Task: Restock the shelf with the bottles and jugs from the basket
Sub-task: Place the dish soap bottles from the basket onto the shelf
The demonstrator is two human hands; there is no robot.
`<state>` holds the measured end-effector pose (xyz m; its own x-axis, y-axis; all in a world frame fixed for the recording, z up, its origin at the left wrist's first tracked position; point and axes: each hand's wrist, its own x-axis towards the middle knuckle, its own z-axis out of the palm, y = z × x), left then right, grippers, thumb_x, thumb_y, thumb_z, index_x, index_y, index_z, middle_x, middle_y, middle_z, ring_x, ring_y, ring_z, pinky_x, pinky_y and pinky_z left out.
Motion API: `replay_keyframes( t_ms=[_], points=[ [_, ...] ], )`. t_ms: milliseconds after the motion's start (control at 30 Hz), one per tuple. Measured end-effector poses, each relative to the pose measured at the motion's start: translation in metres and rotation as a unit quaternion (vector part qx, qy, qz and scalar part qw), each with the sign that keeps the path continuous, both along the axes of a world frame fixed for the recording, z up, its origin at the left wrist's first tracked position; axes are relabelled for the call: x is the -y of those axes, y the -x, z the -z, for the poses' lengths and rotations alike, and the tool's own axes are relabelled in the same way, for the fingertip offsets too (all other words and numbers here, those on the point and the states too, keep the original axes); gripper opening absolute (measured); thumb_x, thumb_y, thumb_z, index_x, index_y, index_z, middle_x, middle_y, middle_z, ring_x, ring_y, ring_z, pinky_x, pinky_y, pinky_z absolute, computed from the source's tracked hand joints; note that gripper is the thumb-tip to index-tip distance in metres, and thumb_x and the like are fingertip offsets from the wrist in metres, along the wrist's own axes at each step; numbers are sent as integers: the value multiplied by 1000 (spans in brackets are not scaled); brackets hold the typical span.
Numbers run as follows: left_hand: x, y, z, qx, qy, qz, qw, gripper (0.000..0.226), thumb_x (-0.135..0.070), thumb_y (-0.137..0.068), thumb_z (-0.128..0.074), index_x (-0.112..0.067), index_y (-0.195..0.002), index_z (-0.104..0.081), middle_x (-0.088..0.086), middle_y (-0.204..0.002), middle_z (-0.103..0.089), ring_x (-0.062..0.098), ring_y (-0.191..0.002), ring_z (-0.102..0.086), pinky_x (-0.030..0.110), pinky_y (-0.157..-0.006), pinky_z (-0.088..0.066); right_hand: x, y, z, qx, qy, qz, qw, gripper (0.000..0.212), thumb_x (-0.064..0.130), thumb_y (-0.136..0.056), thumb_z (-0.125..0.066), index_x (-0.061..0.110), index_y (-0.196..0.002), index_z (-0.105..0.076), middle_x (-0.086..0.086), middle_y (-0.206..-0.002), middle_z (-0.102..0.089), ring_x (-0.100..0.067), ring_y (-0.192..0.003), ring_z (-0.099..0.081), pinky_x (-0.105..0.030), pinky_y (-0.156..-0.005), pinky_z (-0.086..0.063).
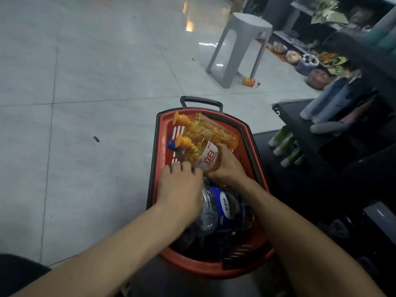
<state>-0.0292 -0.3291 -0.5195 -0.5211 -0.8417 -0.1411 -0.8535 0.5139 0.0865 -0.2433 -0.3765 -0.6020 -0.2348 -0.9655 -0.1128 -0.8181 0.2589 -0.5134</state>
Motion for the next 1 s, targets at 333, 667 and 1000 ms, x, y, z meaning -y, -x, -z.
replay_keyframes(
  t_ms=[333,667,1000],
  points=[
    [-7,9,-12,49,-54,-5,997,54,-47,-100,-51,-17,-145,-46,15,-144,-47,36,-132,-46,46,-106,-40,20,13,-7,-88,-68,-43,993,104,47,-61,-90,32,-149,-36,-2,-135,-37,-20,-129,-34,-43,-112,-38],
    [9,-6,7,111,-88,-12,990,51,-49,-101,-50,-18,-142,-49,15,-146,-47,37,-133,-46,48,-106,-40,16,12,3,-2,-54,16,998,86,45,-60,-93,37,-126,-39,11,-108,-64,-17,-109,-63,-41,-103,-47],
    [7,-6,5,125,-90,1,988,49,-46,-100,-49,-19,-141,-49,15,-146,-47,38,-133,-46,49,-106,-38,-2,-4,4,-41,-2,33,999,71,65,-66,-83,27,-122,-60,6,-118,-53,-14,-106,-55,-36,-90,-52]
  ],
)
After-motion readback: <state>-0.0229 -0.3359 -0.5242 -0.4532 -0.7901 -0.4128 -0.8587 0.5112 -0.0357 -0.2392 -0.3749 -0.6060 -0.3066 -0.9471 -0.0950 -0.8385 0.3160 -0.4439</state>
